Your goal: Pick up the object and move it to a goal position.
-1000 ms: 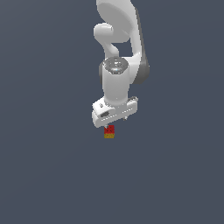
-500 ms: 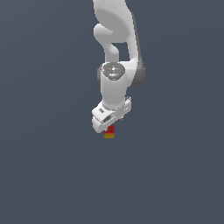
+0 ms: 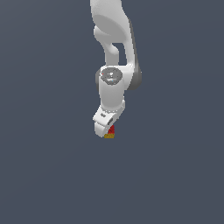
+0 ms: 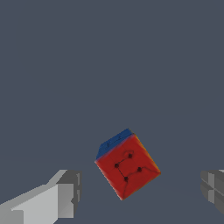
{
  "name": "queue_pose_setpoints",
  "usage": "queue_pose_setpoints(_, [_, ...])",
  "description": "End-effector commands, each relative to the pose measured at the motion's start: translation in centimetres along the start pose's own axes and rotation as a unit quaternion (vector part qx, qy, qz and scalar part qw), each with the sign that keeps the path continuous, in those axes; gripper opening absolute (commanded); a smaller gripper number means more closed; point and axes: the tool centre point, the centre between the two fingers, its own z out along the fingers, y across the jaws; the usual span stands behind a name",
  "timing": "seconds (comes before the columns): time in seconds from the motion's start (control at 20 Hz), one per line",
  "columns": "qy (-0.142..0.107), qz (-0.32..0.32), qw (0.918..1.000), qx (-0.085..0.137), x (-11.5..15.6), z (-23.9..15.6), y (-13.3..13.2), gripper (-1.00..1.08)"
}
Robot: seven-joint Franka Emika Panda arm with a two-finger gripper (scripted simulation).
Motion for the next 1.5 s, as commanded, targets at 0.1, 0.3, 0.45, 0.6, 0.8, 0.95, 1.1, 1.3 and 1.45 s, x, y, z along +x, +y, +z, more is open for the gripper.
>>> queue_pose_setpoints(0.1, [-0.001, -0.063, 0.998, 0.0, -0.4, 0.8, 0.0, 1.0])
queue_pose_setpoints(0.3, [-0.002, -0.118, 0.993, 0.001, -0.8, 1.5, 0.0, 1.0])
queue_pose_setpoints(0.45, [-0.002, -0.159, 0.9873, 0.002, -1.0, 2.0, 0.0, 1.0])
queue_pose_setpoints(0.6, [-0.002, -0.196, 0.9807, 0.002, -1.2, 2.4, 0.0, 1.0])
queue_pose_setpoints(0.8, [-0.002, -0.234, 0.9722, 0.003, -1.4, 2.9, -0.1, 1.0])
queue_pose_setpoints(0.95, [-0.002, -0.256, 0.9667, 0.003, -1.6, 3.2, -0.1, 1.0])
queue_pose_setpoints(1.1, [-0.002, -0.271, 0.9625, 0.003, -1.6, 3.3, -0.1, 1.0])
queue_pose_setpoints(1.3, [-0.002, -0.282, 0.9593, 0.003, -1.7, 3.5, -0.1, 1.0])
queue_pose_setpoints(1.45, [-0.002, -0.281, 0.9596, 0.003, -1.7, 3.5, -0.1, 1.0])
